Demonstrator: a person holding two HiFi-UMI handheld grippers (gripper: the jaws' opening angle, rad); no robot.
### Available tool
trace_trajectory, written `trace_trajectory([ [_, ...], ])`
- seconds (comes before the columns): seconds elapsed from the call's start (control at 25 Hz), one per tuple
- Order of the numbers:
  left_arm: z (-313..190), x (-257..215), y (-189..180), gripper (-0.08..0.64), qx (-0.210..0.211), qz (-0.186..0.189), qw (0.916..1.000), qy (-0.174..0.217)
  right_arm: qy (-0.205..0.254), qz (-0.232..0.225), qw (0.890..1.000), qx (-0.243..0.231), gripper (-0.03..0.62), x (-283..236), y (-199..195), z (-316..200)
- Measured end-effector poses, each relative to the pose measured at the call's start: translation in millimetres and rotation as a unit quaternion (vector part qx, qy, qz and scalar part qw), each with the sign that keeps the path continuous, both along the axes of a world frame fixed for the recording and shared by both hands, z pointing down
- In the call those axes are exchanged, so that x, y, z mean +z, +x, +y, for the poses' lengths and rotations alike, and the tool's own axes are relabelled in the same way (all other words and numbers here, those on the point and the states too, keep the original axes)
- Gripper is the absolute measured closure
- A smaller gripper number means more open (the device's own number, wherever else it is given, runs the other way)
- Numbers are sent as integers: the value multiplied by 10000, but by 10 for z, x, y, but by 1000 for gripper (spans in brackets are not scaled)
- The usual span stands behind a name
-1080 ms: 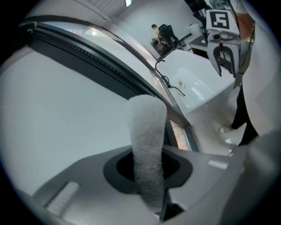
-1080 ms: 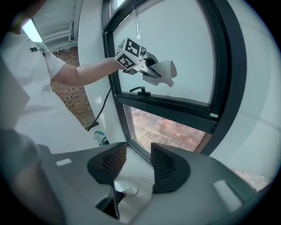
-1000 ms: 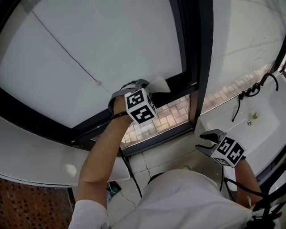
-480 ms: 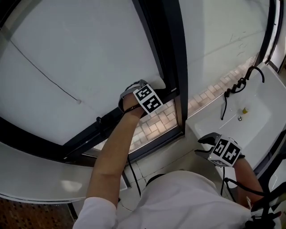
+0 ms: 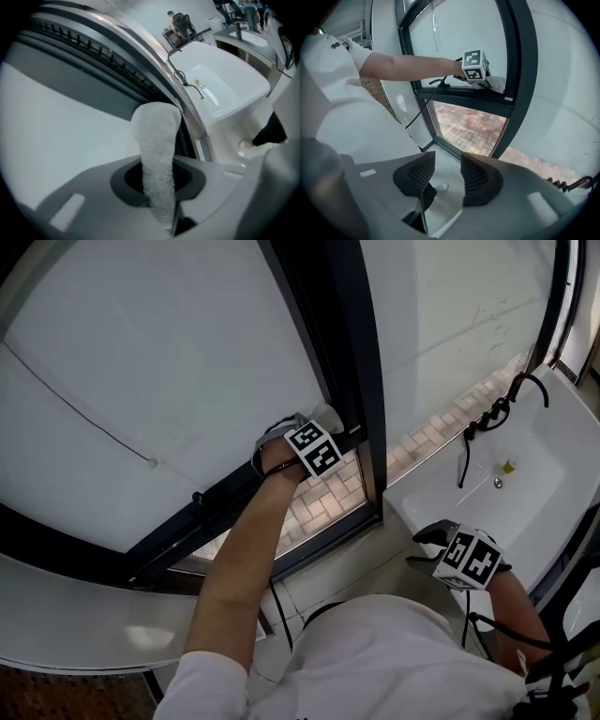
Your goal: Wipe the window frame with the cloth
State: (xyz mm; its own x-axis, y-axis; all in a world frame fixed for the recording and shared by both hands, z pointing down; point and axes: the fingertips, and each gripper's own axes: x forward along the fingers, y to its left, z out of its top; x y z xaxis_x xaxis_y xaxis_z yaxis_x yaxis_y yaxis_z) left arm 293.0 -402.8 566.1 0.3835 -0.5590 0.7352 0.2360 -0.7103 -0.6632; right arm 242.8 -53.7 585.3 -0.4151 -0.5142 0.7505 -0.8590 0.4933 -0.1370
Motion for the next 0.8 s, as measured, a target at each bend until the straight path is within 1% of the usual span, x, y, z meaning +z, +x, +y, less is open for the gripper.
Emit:
trace_trajectory([
  [0.2,103,42,-41,472,72,-86,9998,-181,18,-19,10000,-57,419,20,-10,-31],
  [0.36,268,47,-71,472,243,-129,9992,-303,14,-64,9999,-96,419,25,-40,-63],
  [0.68,625,144,-153,472,500,-166,9970,-559,12,-91,9998,-167,419,41,-98,-106],
  [0.8,777,161,-172,472,598,-106,9962,-620,15,-69,9998,-172,419,59,-83,-108],
])
